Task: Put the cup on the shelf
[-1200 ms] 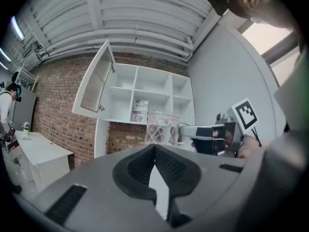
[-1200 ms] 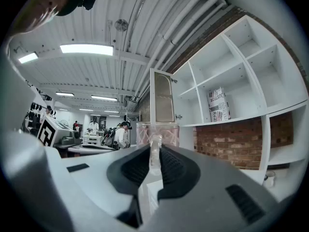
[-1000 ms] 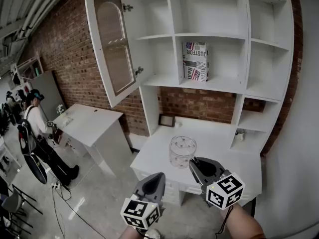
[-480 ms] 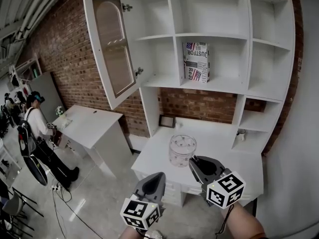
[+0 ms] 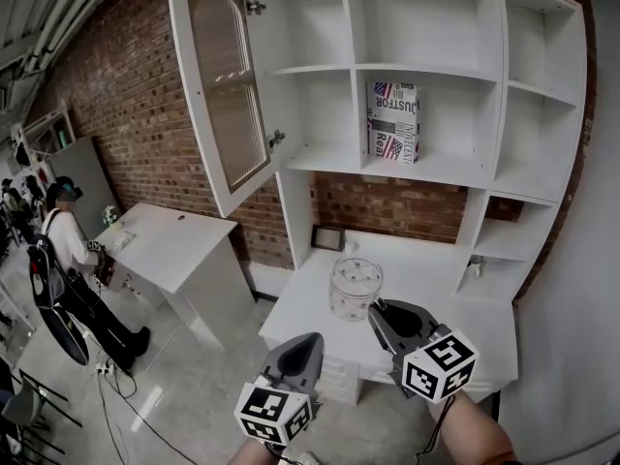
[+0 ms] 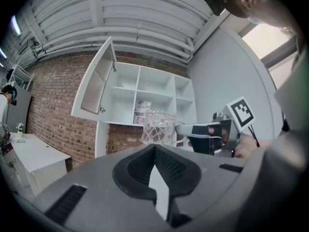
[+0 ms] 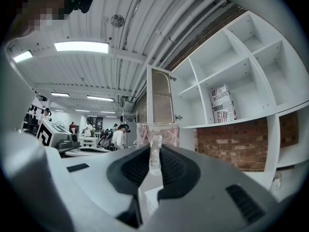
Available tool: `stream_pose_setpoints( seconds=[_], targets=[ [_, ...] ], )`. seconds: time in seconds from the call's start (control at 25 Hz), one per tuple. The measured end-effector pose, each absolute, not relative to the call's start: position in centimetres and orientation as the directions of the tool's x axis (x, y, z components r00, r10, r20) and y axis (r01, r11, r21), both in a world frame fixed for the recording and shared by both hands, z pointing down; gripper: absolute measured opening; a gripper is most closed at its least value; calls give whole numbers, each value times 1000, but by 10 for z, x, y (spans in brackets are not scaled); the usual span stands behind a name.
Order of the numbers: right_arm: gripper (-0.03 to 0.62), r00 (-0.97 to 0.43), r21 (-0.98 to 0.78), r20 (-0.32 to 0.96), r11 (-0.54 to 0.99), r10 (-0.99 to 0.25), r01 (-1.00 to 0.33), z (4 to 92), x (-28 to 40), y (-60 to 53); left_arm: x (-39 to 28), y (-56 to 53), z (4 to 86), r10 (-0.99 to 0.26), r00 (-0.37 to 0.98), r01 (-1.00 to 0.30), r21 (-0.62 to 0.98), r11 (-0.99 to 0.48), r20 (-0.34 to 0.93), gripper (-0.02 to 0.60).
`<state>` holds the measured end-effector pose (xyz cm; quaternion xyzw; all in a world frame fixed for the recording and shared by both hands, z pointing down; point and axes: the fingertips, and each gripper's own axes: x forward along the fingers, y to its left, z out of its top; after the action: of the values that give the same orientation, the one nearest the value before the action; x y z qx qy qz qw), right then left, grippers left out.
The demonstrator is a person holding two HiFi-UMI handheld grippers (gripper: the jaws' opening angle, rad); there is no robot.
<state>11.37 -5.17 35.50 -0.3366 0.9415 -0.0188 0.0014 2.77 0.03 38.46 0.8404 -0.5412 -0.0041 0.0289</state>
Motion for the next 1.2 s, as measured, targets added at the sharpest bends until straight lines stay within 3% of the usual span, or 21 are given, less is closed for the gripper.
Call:
stream_pose_setpoints(
  seconds=[1.2],
  targets=[
    [35,-667,-35,12,667,-745,-745,343,-30,-137,-107,-85,386,-815,579,-815,61,-576,24,5]
  ],
)
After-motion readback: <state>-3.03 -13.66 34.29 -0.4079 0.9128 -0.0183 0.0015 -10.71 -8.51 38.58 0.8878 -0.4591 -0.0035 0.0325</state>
